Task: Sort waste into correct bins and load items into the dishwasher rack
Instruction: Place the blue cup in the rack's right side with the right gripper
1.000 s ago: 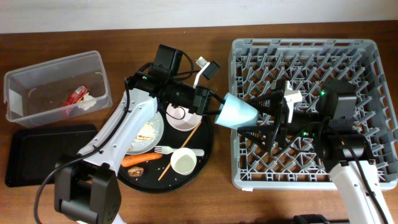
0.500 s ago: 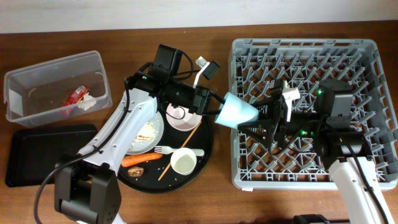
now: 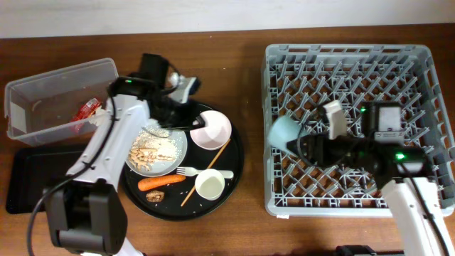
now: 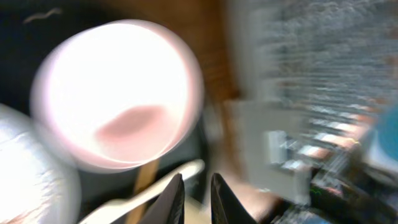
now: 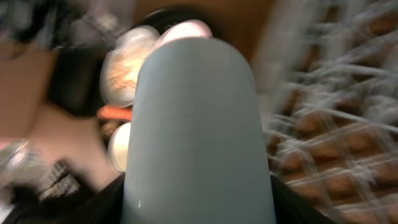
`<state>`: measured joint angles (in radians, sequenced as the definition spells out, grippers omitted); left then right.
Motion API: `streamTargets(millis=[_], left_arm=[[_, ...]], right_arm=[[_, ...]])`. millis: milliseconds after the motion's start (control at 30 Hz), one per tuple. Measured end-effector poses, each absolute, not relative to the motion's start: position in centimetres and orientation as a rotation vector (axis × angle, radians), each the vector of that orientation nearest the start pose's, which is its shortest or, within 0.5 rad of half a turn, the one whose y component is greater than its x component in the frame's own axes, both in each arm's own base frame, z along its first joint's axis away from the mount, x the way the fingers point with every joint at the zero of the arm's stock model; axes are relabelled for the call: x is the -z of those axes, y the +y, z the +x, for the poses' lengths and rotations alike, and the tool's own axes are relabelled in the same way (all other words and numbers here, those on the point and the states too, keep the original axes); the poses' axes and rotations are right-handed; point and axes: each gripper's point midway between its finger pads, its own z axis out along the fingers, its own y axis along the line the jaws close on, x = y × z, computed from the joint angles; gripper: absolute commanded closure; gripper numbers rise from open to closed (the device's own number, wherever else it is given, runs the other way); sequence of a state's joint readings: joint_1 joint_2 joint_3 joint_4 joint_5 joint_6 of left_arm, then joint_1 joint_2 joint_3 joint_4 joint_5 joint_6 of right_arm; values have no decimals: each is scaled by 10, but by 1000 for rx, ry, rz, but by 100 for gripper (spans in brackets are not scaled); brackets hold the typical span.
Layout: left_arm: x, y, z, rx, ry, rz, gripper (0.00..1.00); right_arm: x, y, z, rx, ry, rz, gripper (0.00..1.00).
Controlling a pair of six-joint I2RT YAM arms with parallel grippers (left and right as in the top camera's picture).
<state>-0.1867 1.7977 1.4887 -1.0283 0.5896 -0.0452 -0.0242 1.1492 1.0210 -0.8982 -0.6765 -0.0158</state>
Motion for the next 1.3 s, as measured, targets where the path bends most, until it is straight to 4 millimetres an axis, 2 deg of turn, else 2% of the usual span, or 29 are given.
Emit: streamTargets(millis=[33,67,100,167,200,300,367,533,600,667,700,733,967,1033,1100,1167,1267,1300], left_arm=[[-131,-136,356,738,2909,225,84],[-122,-107,352,590,2980,151,84],[-118,-87,351,491,3010,103,84],[-113,-63,346,371,3058,45,84],[-112,-53,346,313,3064,27,84],[-109,-39,344,195,3081,18,84],[-109,-35,344,158,3086,17,84],[-108,-33,344,134,3086,17,84],[-108,-32,344,124,3086,16,84],[-108,-32,344,124,3086,16,84],[-108,-31,344,123,3086,16,84],[-108,-31,344,123,3086,16,84],[-108,-31,344,123,3086,16,83],[-108,-31,344,123,3086,16,74],[-108,-31,343,123,3090,17,68],[-108,-33,341,142,3097,16,63],[-111,-51,331,297,3128,22,62],[-112,-64,321,377,3160,37,62]], right_arm=[[-202,79,272,-711,2547,-124,53],[-217,51,268,-592,2591,3,53],[-227,31,266,-508,2606,88,53],[-248,-24,265,-294,2577,292,53],[-250,-45,262,-219,2574,379,53],[-226,-110,248,-38,2637,674,53],[-205,-142,241,11,2681,826,54],[-165,-187,226,27,2739,1100,57],[-156,-196,220,36,2746,1179,56],[-153,-199,218,45,2752,1204,41],[-152,-199,217,48,2751,1215,27],[-151,-200,217,52,2755,1218,19],[-149,-200,217,49,2763,1222,13],[-149,-195,221,-3,2755,1213,12],[-151,-181,232,-153,2736,1177,13],[-156,-155,246,-361,2729,1073,12],[-177,-108,269,-485,2727,783,9],[-190,-87,274,-497,2714,657,8]])
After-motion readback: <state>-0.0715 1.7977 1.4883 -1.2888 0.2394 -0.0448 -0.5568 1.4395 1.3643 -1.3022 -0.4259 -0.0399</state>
